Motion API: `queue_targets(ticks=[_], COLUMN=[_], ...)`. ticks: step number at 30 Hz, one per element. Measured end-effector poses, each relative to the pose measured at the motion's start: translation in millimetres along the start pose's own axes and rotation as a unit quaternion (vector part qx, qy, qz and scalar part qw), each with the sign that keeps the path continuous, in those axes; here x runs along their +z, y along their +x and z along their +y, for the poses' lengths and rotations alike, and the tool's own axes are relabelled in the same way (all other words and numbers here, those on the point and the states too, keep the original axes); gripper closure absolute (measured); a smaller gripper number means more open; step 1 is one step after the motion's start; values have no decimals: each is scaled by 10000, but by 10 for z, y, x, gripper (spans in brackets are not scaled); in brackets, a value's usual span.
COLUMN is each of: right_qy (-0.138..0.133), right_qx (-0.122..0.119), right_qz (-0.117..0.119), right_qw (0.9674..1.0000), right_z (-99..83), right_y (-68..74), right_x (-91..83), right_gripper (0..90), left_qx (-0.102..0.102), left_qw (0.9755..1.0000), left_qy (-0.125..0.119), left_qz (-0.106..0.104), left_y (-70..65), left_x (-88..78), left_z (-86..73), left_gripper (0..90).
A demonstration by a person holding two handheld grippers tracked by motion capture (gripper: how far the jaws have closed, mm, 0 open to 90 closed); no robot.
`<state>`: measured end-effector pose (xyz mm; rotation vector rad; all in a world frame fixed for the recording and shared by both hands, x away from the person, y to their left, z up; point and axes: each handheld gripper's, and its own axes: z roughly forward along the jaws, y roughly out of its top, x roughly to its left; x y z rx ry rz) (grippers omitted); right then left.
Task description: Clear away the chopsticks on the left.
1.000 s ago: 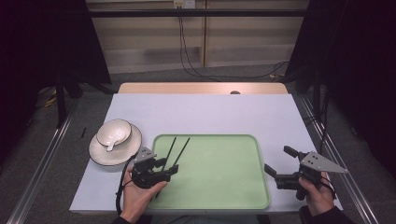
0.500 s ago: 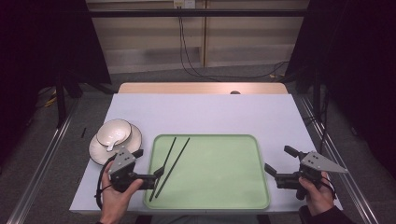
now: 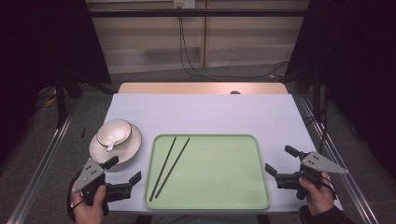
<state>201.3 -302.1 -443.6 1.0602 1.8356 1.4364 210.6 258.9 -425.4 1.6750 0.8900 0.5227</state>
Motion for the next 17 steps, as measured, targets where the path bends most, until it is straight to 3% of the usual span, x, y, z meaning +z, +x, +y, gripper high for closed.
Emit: queue_targets(ticks=[2,5,7,9,10,12,13,16,17], right_qy=[-20,-31,-62,-93,-130,-134,-132,-92,-61], right_qx=[-27,1,-37,-8,-33,-30,-42,-94,-79], right_qz=[-6,0,26,-14,-4,0,29,15,49], right_qw=[10000,10000,10000,10000,9999,9999,9999,9999,9999], right_z=[-2,-5,-11,-10,-11,-14,-14,-13,-15], right_y=[4,4,6,10,6,3,0,-5,-4], right_x=[-9,-17,-24,-35,-38,-44,-42,-27,-24], right_gripper=[2,2,1,1,1,1,7,17,17], left_qx=[12,-109,-58,-36,-201,-269,-193,-353,-311], left_qw=[9997,9989,9989,9989,9983,9967,9978,9979,9981], left_qy=[-204,-307,-398,-371,-454,-633,-511,-514,-483], left_qz=[133,327,221,290,290,426,382,198,231], left_y=[-9,-14,1,32,50,105,136,196,198], left_x=[-54,-112,-151,-199,-218,-297,-329,-379,-373], left_z=[-40,-111,-128,-177,-182,-185,-199,-242,-235], left_gripper=[19,17,16,19,19,17,14,8,10])
